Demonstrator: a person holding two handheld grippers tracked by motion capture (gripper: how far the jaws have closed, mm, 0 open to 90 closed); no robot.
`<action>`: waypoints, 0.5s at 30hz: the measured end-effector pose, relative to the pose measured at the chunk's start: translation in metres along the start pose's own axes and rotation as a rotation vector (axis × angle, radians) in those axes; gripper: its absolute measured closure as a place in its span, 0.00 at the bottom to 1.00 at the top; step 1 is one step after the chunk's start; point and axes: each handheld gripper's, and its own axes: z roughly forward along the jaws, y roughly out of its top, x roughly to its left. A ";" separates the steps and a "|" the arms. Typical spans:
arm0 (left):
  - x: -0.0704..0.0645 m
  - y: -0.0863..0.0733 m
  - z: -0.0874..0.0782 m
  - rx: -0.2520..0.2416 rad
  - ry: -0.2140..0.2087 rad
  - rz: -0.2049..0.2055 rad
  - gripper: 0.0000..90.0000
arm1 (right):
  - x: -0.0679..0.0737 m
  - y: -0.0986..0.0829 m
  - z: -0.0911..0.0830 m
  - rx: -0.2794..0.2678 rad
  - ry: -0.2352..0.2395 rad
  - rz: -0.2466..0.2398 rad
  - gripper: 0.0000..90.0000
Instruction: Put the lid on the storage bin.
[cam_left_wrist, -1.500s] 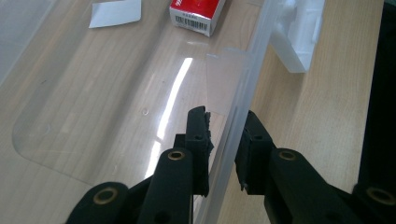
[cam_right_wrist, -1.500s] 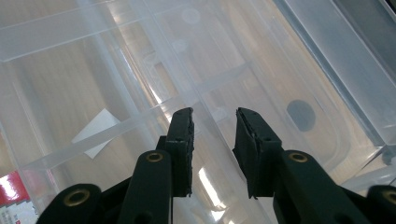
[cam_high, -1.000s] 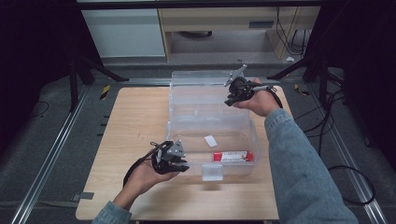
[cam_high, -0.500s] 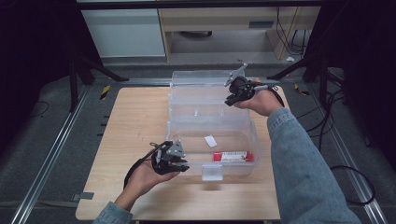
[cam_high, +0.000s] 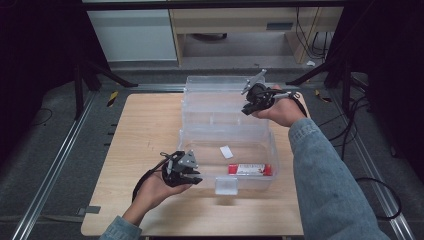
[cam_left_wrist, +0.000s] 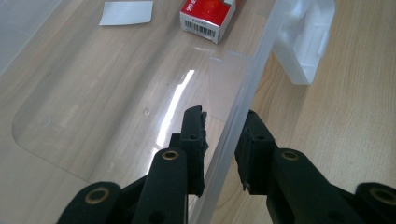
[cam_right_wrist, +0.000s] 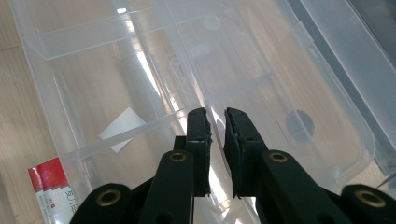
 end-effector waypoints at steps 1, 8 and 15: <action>0.000 0.000 0.000 0.002 0.004 -0.001 0.82 | 0.001 -0.001 -0.001 -0.003 -0.003 0.006 0.89; -0.001 0.001 0.000 0.008 0.009 0.006 0.81 | 0.004 -0.004 -0.004 -0.026 -0.004 0.009 0.90; -0.001 0.001 0.001 0.009 0.007 0.006 0.81 | 0.007 -0.006 -0.009 -0.038 -0.001 0.013 0.91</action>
